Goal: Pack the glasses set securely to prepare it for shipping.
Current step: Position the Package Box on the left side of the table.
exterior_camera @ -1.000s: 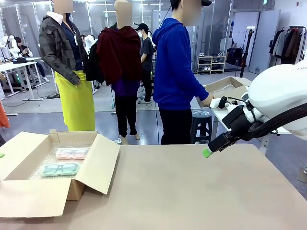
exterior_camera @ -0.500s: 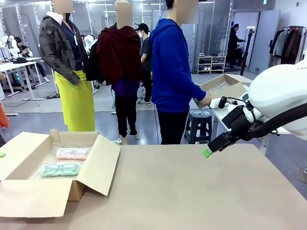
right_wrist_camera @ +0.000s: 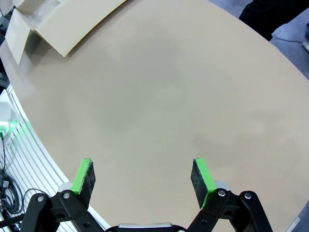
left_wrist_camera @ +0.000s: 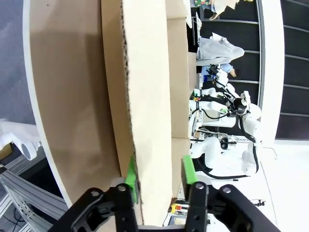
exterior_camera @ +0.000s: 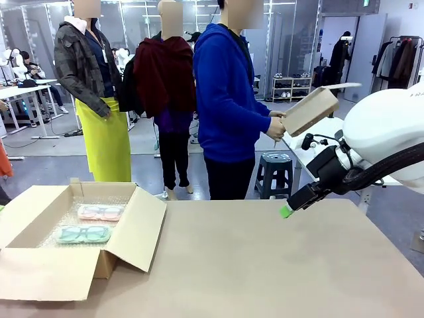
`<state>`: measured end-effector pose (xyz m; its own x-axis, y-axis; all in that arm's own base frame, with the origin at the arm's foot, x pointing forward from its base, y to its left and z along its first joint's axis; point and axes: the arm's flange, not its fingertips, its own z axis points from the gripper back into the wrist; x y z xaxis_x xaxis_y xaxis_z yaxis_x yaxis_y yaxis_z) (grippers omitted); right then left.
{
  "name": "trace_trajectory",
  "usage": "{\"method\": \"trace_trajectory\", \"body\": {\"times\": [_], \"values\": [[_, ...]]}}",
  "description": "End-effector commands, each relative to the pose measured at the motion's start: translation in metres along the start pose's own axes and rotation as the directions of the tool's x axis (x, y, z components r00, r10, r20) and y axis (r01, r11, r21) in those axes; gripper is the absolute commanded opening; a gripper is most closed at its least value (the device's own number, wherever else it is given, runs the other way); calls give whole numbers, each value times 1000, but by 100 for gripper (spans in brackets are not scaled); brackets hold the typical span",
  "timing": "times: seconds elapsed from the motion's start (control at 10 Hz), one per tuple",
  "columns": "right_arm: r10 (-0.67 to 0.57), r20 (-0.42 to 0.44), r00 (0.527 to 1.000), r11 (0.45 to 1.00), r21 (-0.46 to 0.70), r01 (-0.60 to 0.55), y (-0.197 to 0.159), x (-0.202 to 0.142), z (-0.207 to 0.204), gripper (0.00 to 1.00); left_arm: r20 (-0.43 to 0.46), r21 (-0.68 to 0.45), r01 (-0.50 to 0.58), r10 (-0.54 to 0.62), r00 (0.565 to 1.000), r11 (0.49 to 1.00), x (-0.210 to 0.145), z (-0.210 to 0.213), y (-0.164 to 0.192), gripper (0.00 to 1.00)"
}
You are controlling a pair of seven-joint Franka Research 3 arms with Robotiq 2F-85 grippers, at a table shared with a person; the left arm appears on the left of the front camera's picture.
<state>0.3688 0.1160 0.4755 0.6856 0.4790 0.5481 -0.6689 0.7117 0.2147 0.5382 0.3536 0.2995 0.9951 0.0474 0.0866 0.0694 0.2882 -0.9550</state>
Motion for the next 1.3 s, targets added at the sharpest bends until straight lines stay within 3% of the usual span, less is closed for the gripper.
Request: {"method": "trace_trajectory", "body": {"times": [0.0,0.1,0.2,0.3,0.4,0.5,0.6,0.7,0.8,1.0,1.2], "values": [[10,4,1000,1000,-10,-10,1,-1,-2,100,8,37,35,-35,999,999,-8,5,-8,100],[10,4,1000,1000,-10,-10,1,-1,-2,100,23,104,75,-78,997,992,-2,10,-16,100],[10,4,1000,1000,-10,-10,1,-1,-2,100,71,128,167,-177,982,978,6,18,-37,81],[10,4,1000,1000,-10,-10,1,-1,-2,100,65,208,284,-303,951,936,12,24,-70,90],[10,4,1000,1000,-10,-10,1,-1,-2,100,11,242,414,-430,903,877,16,20,-109,100],[10,4,1000,1000,-10,-10,1,-1,-2,100,-61,235,527,-529,847,817,12,3,-157,100],[10,4,1000,1000,-10,-10,1,-1,-2,100,-179,311,623,-600,780,718,3,-32,-203,100],[10,4,1000,1000,-10,-10,1,-1,-2,100,-239,334,653,-608,757,680,-7,-58,-229,100],[10,4,1000,1000,-10,-10,1,-1,-2,100,-317,327,711,-636,703,623,-14,-86,-252,100],[10,4,1000,1000,-10,-10,1,-1,-2,100,-421,334,772,-647,636,541,-32,-145,-278,100],[10,4,1000,1000,-10,-10,1,-1,-2,100,-538,312,850,-659,526,424,-58,-210,-292,100]]}}
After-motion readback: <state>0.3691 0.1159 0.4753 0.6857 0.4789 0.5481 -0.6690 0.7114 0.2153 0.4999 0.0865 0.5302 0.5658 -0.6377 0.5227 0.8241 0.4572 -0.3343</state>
